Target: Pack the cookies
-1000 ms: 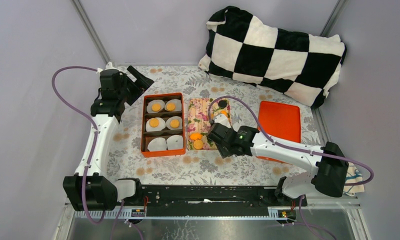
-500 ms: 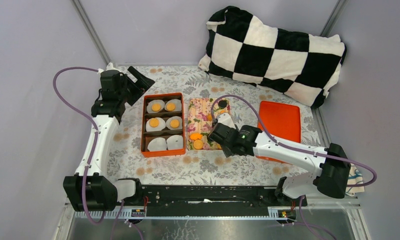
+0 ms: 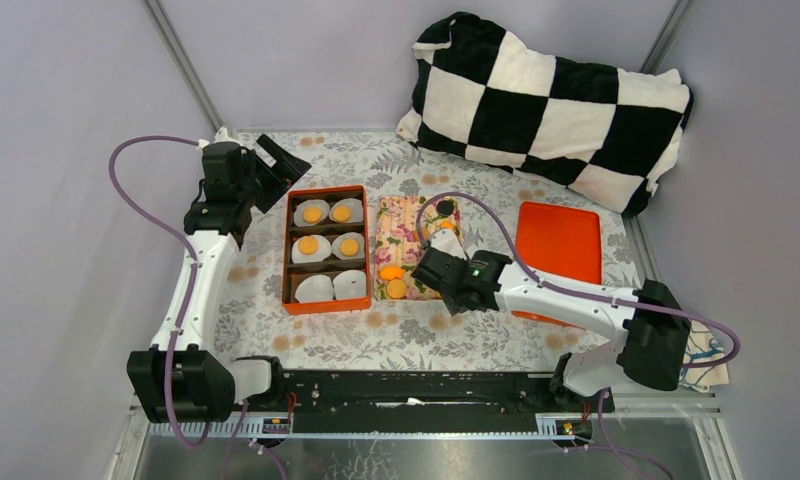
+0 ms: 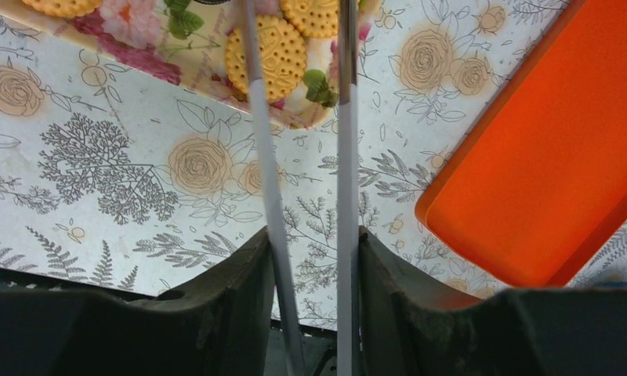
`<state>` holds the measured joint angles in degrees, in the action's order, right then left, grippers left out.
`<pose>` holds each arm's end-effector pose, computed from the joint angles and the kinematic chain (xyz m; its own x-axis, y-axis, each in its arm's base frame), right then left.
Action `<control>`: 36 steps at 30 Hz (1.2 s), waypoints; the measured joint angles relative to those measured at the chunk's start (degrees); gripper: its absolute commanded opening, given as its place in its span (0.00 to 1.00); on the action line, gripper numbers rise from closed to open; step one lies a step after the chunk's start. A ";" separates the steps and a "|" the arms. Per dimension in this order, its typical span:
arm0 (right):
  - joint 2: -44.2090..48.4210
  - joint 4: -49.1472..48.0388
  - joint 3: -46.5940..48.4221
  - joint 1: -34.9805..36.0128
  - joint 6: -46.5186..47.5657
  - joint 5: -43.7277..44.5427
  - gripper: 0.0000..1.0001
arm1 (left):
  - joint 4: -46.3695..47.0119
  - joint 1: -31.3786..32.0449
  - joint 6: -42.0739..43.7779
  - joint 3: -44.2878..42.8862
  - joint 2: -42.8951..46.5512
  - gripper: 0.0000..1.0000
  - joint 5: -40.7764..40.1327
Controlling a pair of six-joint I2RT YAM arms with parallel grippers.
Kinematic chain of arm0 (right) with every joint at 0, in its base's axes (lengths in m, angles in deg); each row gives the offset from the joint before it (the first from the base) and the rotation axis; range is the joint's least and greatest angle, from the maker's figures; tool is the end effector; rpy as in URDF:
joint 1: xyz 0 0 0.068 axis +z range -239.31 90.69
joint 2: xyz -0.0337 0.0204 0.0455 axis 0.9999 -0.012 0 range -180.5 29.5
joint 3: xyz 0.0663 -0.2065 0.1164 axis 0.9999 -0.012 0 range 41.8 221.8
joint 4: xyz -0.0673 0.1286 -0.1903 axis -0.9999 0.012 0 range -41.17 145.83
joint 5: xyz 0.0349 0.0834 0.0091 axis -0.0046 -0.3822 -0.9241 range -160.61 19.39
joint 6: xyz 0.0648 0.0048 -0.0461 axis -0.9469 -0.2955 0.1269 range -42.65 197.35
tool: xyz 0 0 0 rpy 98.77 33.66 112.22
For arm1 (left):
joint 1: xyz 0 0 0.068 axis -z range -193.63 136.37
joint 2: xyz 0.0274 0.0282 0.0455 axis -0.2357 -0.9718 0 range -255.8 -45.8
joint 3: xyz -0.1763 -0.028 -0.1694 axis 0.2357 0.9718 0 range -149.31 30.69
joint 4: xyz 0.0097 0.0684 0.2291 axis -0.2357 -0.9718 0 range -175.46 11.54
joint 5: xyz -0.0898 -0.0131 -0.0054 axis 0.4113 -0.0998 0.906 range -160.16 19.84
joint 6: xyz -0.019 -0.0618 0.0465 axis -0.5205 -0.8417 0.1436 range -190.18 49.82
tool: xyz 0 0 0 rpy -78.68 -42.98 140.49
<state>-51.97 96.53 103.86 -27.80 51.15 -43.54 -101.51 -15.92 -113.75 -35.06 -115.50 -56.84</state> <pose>0.1543 0.2190 0.2059 -0.7025 -0.4704 -0.5340 -0.4326 0.8781 -0.2045 0.2886 -0.0044 0.3159 -0.4433 -0.6889 -0.5735 -0.1921 0.6979 -0.6899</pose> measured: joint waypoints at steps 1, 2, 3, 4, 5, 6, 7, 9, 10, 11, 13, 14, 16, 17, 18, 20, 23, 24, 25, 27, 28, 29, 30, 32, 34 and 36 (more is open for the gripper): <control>-0.44 -0.37 0.00 0.00 0.17 -0.02 0.34 | -0.02 0.00 0.00 0.02 -0.02 0.92 0.00; -0.87 -0.63 0.00 0.00 0.33 -0.07 0.29 | 0.02 0.00 0.00 0.02 -0.02 0.92 0.00; -1.36 -0.96 0.00 0.00 0.39 -0.24 0.23 | 0.00 0.00 0.00 0.04 0.00 0.92 0.00; -1.57 -1.14 0.02 0.00 0.48 -0.26 0.19 | 0.00 0.00 0.00 0.04 -0.02 0.92 0.00; -1.68 -1.22 0.02 0.00 0.66 -0.17 0.17 | 0.00 0.00 0.00 0.04 0.00 0.92 0.00; -1.70 -1.18 0.13 0.00 0.74 -0.15 0.15 | 0.00 0.00 0.00 0.04 0.00 0.92 0.00; -1.70 -1.11 0.44 0.00 0.79 -0.15 0.14 | 0.00 0.00 0.00 0.04 0.00 0.92 0.00; -1.70 -0.79 1.86 -0.02 1.09 -0.17 0.14 | -0.02 0.00 0.00 0.04 0.00 0.93 -0.04; -1.70 -0.68 2.99 -0.02 1.46 -0.26 0.14 | -0.07 0.00 0.00 0.04 0.00 0.93 -0.09; -1.70 -0.63 3.93 0.00 1.77 -0.37 0.14 | -0.11 0.00 0.00 0.02 0.00 0.93 -0.22; -1.68 -0.79 6.93 0.00 2.71 -1.09 0.13 | -0.35 0.00 0.00 -0.04 0.00 0.93 -0.61; -1.64 -0.92 8.46 0.00 3.30 -1.55 0.13 | -0.68 0.00 0.02 -0.17 0.02 0.93 -0.87; -1.57 -1.70 11.43 0.11 4.35 -2.95 0.13 | -1.36 0.00 0.02 -0.59 0.02 0.93 -1.84; -1.57 -2.21 13.00 0.26 5.05 -3.87 0.13 | -1.53 0.00 0.07 -0.87 0.02 0.93 -2.25; -1.57 -2.60 14.16 0.52 5.68 -4.61 0.13 | -1.68 -0.02 0.11 -1.09 0.02 0.93 -2.58; -1.70 -3.23 16.37 1.40 7.19 -6.12 0.13 | -2.27 -0.17 0.31 -1.57 0.02 0.93 -3.39; -3.76 -3.39 20.37 3.37 9.86 -7.93 0.14 | -2.99 -0.96 0.50 -1.73 0.02 0.93 -3.72; -5.09 -3.52 21.84 4.11 10.78 -8.57 0.14 | -3.28 -1.33 0.55 -1.73 0.02 0.93 -3.78; -6.49 -3.76 23.08 4.74 11.54 -9.20 0.14 | -3.61 -1.70 0.68 -1.73 0.02 0.93 -3.91; -10.03 -3.98 25.86 6.10 13.09 -10.56 0.14 | -4.28 -2.58 0.90 -1.88 0.02 0.93 -4.31; -11.78 -4.24 26.97 6.67 13.75 -11.15 0.14 | -4.70 -3.08 1.03 -2.03 0.02 0.93 -4.46; -13.70 -4.46 28.17 7.30 14.40 -11.76 0.14 | -4.96 -3.50 1.20 -2.19 0.04 0.93 -4.57; -15.58 -4.74 29.20 7.87 15.04 -12.28 0.14 | -5.27 -3.91 1.36 -2.47 0.04 0.93 -4.59; -18.95 -4.92 30.97 8.79 16.06 -13.55 0.15 | -5.53 -4.68 1.79 -3.04 0.13 0.93 -4.59; -21.81 -4.94 32.48 9.49 16.96 -14.73 0.15 | -5.73 -5.46 2.12 -3.30 0.42 0.93 -4.55; -23.98 -4.92 33.86 9.90 17.57 -15.45 0.15 | -5.86 -6.12 2.27 -3.34 0.70 0.93 -4.48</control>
<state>-75.95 91.61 137.72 -17.90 68.73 -58.99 -107.37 -22.04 -111.48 -38.41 -114.80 -61.32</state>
